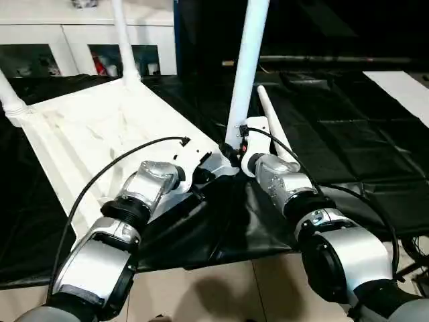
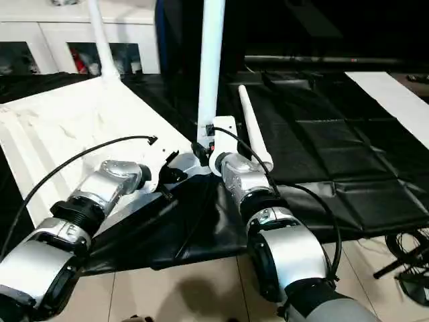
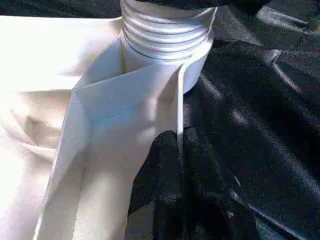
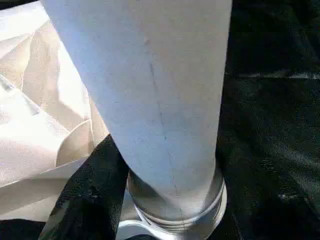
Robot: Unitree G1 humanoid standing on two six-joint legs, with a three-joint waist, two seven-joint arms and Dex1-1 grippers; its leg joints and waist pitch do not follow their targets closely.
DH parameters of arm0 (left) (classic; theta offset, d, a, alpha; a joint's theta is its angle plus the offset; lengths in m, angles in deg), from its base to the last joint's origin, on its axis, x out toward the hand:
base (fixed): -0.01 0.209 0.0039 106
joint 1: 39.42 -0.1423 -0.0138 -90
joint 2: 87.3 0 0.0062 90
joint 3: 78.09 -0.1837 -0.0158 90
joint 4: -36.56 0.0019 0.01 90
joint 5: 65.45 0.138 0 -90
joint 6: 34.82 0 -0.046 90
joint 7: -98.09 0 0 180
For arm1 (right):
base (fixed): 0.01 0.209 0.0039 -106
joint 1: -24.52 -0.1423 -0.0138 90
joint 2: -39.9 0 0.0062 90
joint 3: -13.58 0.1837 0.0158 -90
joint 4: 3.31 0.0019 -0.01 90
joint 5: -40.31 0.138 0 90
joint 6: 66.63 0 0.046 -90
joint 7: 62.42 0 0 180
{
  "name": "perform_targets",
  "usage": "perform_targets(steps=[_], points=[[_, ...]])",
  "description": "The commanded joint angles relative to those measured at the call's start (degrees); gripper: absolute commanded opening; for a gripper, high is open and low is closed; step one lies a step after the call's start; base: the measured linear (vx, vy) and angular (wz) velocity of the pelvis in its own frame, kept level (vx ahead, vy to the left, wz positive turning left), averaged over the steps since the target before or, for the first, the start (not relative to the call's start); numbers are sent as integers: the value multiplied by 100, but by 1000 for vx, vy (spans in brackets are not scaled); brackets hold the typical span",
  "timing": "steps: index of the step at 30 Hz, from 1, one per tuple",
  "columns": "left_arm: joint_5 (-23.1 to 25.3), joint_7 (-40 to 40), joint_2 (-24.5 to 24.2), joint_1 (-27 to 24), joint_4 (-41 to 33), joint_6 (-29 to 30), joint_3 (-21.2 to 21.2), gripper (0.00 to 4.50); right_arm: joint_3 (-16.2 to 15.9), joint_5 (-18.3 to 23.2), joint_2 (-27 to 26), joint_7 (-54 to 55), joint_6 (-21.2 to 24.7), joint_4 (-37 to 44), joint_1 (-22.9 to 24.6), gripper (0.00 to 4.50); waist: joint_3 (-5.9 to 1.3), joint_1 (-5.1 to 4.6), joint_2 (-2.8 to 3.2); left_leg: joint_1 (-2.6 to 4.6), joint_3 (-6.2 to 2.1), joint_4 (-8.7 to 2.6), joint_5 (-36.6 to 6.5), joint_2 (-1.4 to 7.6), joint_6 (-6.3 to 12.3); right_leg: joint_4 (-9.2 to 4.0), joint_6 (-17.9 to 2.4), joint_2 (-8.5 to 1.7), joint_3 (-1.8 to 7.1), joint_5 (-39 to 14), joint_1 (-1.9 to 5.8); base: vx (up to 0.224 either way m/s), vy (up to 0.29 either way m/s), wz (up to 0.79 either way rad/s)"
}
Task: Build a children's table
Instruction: Insert table leg to table base, then rotate leg to tighten
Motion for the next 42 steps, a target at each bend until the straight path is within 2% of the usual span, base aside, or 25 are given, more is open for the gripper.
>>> perform_targets(steps=[1, 5, 8, 11, 13, 15, 16, 17, 19, 22, 24, 26, 30, 34, 37, 39, 42], points=[[24, 20, 35, 160, -95, -75, 40, 0, -79, -58, -114, -225, 81, -182, 28, 280, -322, -26, 43, 210, -89, -416, -3806, 200, -217, -479, -543, -432, 210, -2968, 91, 0, 0, 0], [27, 58, 34, 135, -142, -74, 35, 0, -20, -27, -99, -333, -30, -177, 12, 280, -334, -11, 38, 180, -69, -418, -3564, 206, -213, -431, -679, -429, 256, -2707, 103, 0, 0, 0], [32, 101, 25, 114, -177, -99, 18, 0, 32, 19, -89, -436, -142, -152, 1, 280, -359, 13, 13, 146, -36, -401, -3182, 202, -157, -398, -769, -445, 296, -2544, 129, 0, 0, 0], [42, 140, 7, 84, -219, -114, 1, 0, 51, 17, -65, -509, -235, -137, 3, 280, -408, 65, -42, 55, 36, -374, -2383, 192, -63, -285, -954, -438, 379, -1984, 168, 0, 0, 0], [47, 167, -11, 53, -253, -123, -9, 0, 38, 5, -44, -562, -302, -121, 16, 280, -413, 85, -57, 48, 76, -349, -2108, 184, 18, -259, -1012, -425, 399, -1903, 167, 0, 0, 0], [47, 187, -18, 27, -281, -125, -12, 0, 50, 31, -22, -698, -359, -99, 41, 280, -421, 98, -48, 71, 100, -329, -2057, 192, 50, -257, -1033, -416, 417, -2004, 138, 0, 0, 0], [49, 192, -19, 15, -289, -126, -14, 0, 27, 18, -10, -786, -368, -93, 59, 312, -429, 106, -61, 54, 111, -315, -1987, 187, 62, -239, -1044, -403, 428, -1940, 143, 0, 0, 0], [50, 193, -19, 12, -292, -126, -16, 0, 18, 9, -7, -810, -371, -93, 63, 317, -433, 122, -65, 39, 120, -303, -1895, 183, 79, -214, -1071, -393, 440, -1816, 146, 0, 0, 0], [51, 199, -21, 2, -300, -122, -16, 0, -50, -80, 4, -886, -412, -99, 91, 323, -446, 140, -54, 60, 139, -281, -1834, 189, 109, -189, -1152, -386, 447, -1683, 130, 0, 0, 0], [53, 212, -23, -3, -316, -111, -17, 0, -87, -135, 9, -894, -475, -101, 104, 361, -460, 151, -62, 28, 152, -254, -1701, 185, 112, -143, -1238, -364, 449, -1586, 135, 0, 0, 0], [58, 220, -29, -8, -324, -108, -19, 0, -92, -141, 12, -931, -536, -92, 107, 361, -476, 158, -48, 7, 153, -232, -1666, 193, 89, -104, -1266, -367, 453, -1502, 150, 50, -36, 4], [58, 224, -38, -11, -329, -110, -16, 0, -105, -148, 22, -1000, -587, -74, 106, 361, -506, 167, -57, -24, 162, -210, -1348, 187, 105, -34, -1342, -340, 444, -1025, 190, 0, 0, 0], [57, 239, -54, -21, -346, -106, -14, 0, -191, -237, 62, -1091, -664, -62, 114, 361, -522, 168, -53, -41, 164, -188, -1153, 185, 164, 9, -1438, -325, 431, -728, 206, 0, 0, 0], [69, 356, -99, -75, -422, -101, -39, 0, -299, -444, 149, -1076, -715, -74, 158, 361, -500, 166, -39, -40, 160, -187, -1368, 190, 110, -24, -1388, -330, 427, -1060, 187, 0, 0, 0], [62, 566, -151, -156, -544, -151, -101, 0, -284, -447, 204, -1124, -737, -71, 176, 361, -497, 161, -39, -39, 148, -194, -1471, 199, 74, -37, -1326, -339, 426, -1231, 188, 0, 0, 0], [33, 792, -217, -266, -722, -179, -160, 0, -313, -461, 271, -1277, -774, -42, 197, 361, -505, 163, -35, -39, 148, -187, -1461, 206, 74, -32, -1333, -341, 428, -1200, 186, 0, 0, 0], [0, 1029, -309, -391, -928, -228, -226, 0, -368, -477, 365, -1581, -794, 1, 231, 361, -514, 178, -30, -36, 169, -162, -1370, 214, 119, 10, -1466, -319, 431, -908, 172, 0, 0, 0]])
